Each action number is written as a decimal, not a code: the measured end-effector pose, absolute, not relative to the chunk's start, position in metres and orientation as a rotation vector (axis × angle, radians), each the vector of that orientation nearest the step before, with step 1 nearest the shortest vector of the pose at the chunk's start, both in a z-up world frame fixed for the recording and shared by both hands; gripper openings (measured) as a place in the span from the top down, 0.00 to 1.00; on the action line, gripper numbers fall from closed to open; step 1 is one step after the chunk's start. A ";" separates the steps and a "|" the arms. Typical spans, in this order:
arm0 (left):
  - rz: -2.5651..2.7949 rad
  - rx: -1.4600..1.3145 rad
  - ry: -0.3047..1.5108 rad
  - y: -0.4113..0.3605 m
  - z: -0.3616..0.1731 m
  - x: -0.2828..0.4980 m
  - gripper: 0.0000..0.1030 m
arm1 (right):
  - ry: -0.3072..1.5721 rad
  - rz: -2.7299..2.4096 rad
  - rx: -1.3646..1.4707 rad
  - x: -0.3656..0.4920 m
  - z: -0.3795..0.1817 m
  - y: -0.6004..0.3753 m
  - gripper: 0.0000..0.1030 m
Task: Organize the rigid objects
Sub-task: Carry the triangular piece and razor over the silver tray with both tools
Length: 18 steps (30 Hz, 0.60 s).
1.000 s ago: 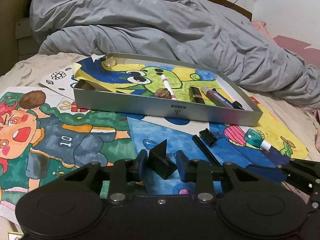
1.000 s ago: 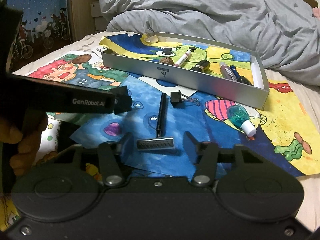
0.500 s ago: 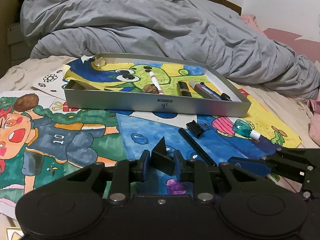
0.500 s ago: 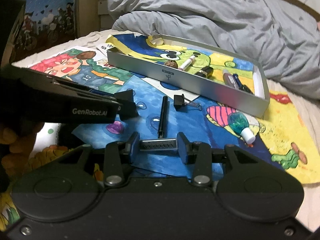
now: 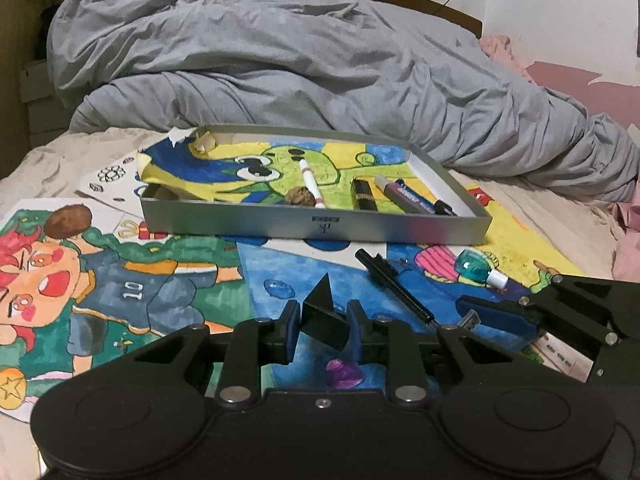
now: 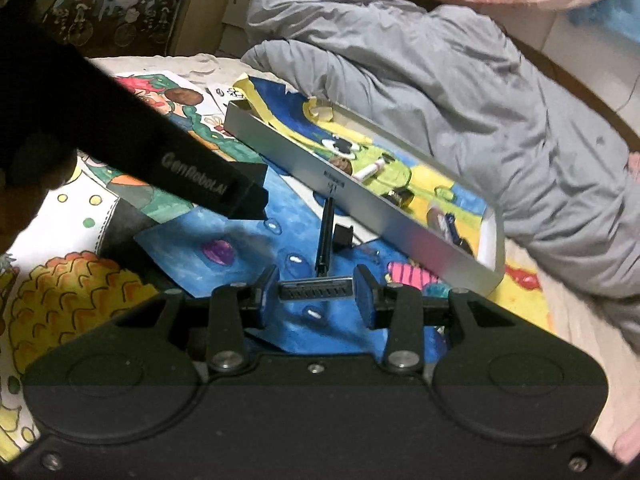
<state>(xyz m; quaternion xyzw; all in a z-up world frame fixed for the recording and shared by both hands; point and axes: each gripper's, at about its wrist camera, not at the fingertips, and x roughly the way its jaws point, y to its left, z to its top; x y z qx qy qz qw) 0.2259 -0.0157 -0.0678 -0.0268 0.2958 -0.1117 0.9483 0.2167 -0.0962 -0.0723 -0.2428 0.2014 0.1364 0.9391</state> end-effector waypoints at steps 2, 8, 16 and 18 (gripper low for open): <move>-0.226 -0.058 0.595 -0.017 -0.063 0.225 0.74 | 0.391 0.273 -0.518 0.213 -0.070 -0.095 0.69; -0.194 -0.129 0.558 -0.017 -0.051 0.219 0.74 | 0.295 0.210 -0.589 0.211 -0.053 -0.098 0.69; -0.165 -0.165 0.518 -0.024 -0.034 0.225 0.74 | 0.229 0.099 -0.504 0.220 -0.028 -0.129 0.69; -0.165 -0.164 0.510 -0.027 -0.032 0.227 0.74 | 0.210 0.080 -0.490 0.222 -0.023 -0.136 0.69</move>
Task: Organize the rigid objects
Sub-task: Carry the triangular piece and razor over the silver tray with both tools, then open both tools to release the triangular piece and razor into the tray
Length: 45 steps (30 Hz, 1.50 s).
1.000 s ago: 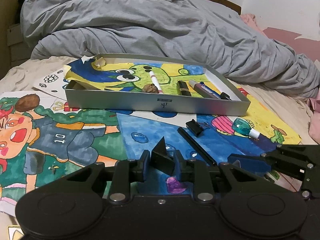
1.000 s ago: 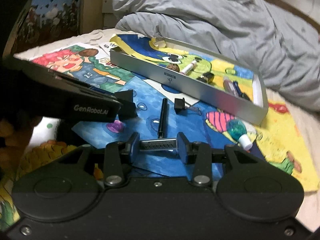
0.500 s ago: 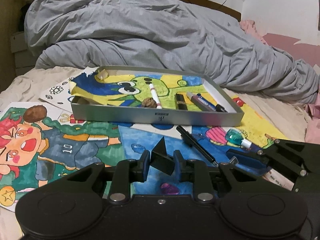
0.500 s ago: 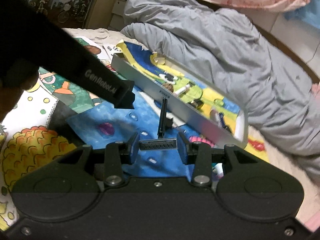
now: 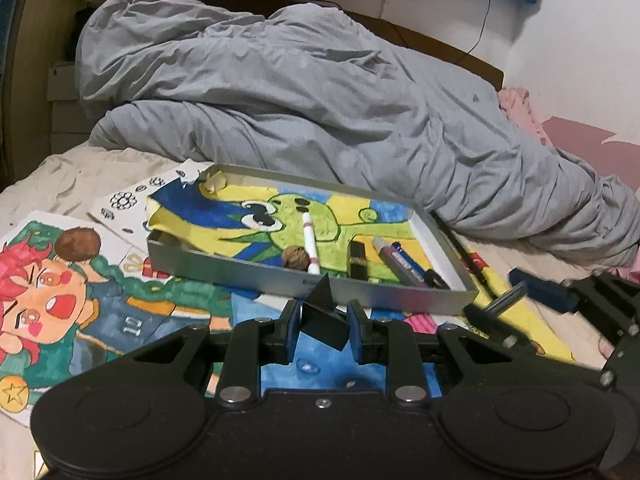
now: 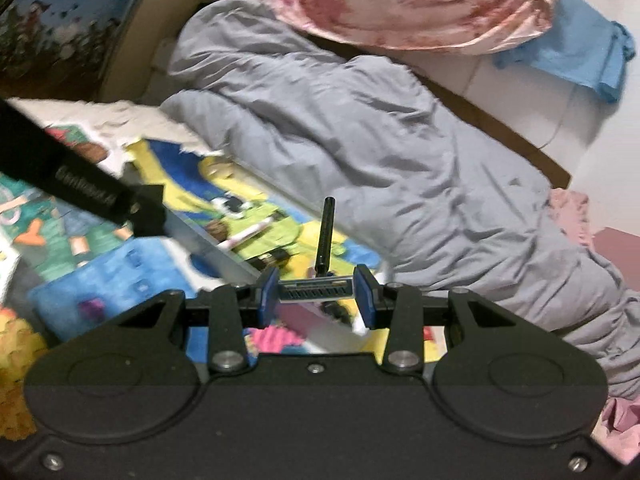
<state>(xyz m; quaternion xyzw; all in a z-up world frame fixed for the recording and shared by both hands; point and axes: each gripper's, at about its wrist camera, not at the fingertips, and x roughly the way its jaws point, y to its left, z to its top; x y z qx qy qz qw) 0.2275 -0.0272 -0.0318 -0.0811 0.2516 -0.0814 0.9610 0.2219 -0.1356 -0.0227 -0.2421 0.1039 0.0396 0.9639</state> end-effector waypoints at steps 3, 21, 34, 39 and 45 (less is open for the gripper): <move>-0.167 -0.154 0.496 -0.035 -0.029 0.234 0.74 | 0.197 0.061 -0.473 0.231 -0.019 -0.148 0.69; -0.131 -0.269 0.460 -0.064 -0.040 0.339 0.74 | 0.262 0.052 -0.317 0.326 -0.044 -0.202 0.69; -0.186 -0.245 0.498 -0.089 -0.067 0.382 0.74 | 0.338 0.083 -0.238 0.359 -0.072 -0.214 0.69; -0.210 -0.227 0.529 -0.095 -0.072 0.385 0.74 | 0.364 0.072 -0.208 0.361 -0.074 -0.218 0.69; -0.219 -0.217 0.550 -0.098 -0.074 0.388 0.74 | 0.374 0.068 -0.200 0.364 -0.075 -0.219 0.69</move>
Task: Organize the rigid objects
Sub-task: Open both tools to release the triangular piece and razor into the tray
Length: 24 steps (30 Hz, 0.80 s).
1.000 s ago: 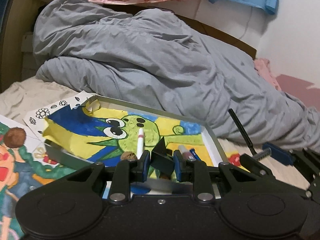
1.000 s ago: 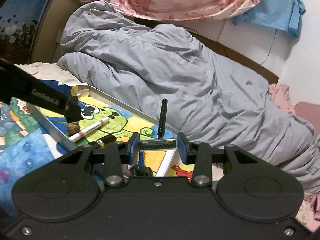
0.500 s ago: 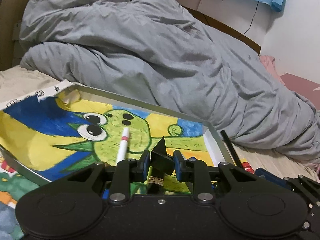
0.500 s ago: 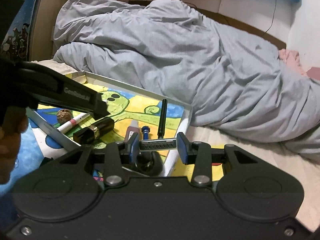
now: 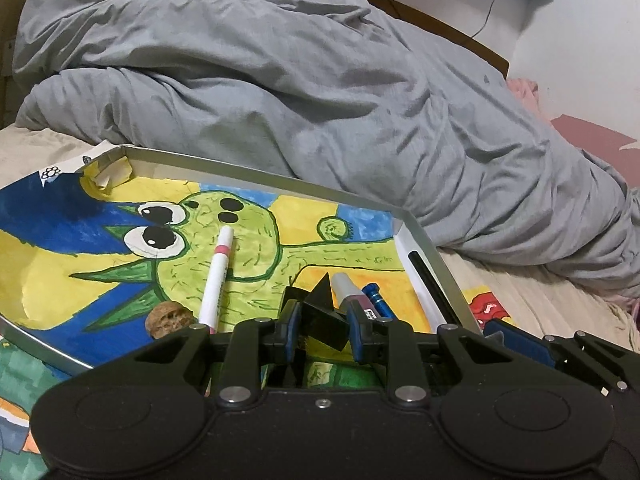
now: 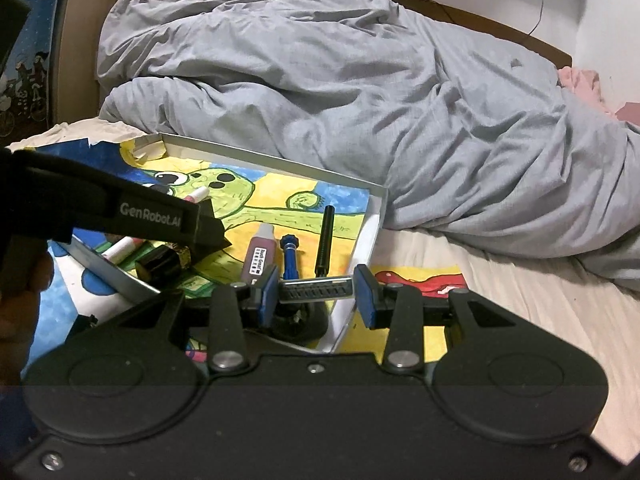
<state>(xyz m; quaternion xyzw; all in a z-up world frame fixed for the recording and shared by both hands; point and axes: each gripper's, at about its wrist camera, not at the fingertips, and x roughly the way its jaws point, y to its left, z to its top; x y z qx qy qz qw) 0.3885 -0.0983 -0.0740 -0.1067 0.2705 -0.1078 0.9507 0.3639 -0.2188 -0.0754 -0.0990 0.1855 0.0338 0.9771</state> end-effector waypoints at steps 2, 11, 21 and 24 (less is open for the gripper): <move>-0.224 -0.209 0.554 -0.099 -0.073 0.389 0.74 | 0.375 0.068 -0.204 0.362 -0.075 -0.217 0.69; -0.214 -0.207 0.563 -0.100 -0.072 0.392 0.73 | 0.376 0.061 -0.203 0.362 -0.073 -0.215 0.67; -0.185 -0.253 0.534 -0.086 -0.057 0.380 0.49 | 0.352 0.049 -0.186 0.354 -0.060 -0.219 0.25; -0.162 -0.251 0.494 -0.077 -0.042 0.368 0.36 | 0.319 0.052 -0.171 0.343 -0.047 -0.220 0.10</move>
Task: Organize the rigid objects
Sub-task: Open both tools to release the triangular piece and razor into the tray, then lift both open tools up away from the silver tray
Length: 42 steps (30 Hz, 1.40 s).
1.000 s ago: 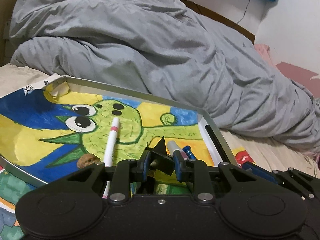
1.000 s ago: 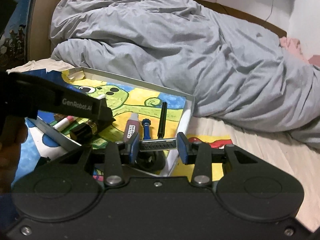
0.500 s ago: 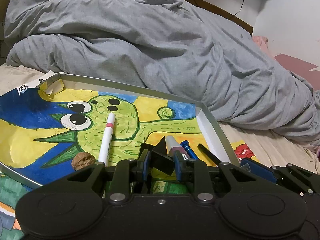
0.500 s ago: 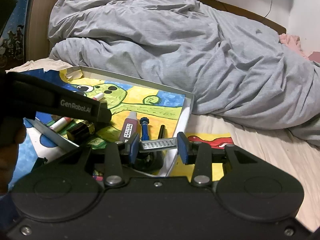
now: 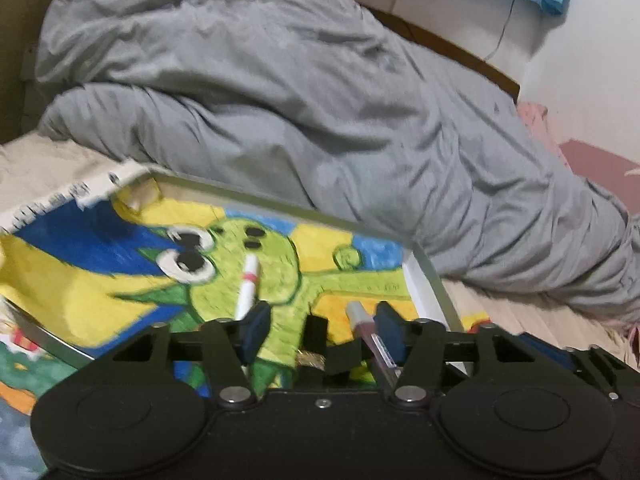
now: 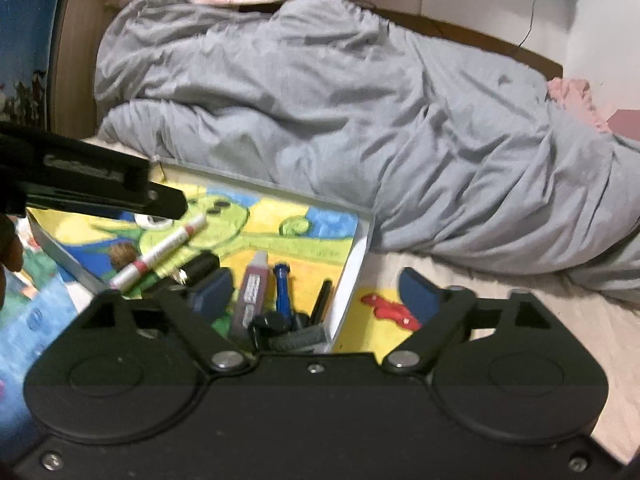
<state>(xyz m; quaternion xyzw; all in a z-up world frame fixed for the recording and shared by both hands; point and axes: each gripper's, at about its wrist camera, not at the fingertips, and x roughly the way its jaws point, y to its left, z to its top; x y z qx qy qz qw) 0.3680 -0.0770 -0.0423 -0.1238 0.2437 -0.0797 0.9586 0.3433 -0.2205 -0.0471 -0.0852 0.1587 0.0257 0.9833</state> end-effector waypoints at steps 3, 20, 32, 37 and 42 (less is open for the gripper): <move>-0.136 -0.246 0.448 -0.066 -0.025 0.353 0.22 | 0.294 0.064 -0.143 0.330 -0.032 -0.221 0.01; 0.018 -0.264 0.256 -0.008 0.039 0.215 0.01 | 0.106 0.073 0.036 0.201 0.014 -0.227 0.00; 0.058 -0.218 0.265 -0.010 0.022 0.122 0.01 | 0.209 0.076 0.103 0.118 -0.002 -0.223 0.00; 0.038 -0.228 0.269 -0.019 0.015 0.102 0.01 | 0.246 0.025 0.141 0.090 -0.008 -0.225 0.00; 0.051 -0.236 0.273 -0.017 0.007 0.087 0.01 | 0.274 -0.013 0.129 0.075 -0.018 -0.221 0.00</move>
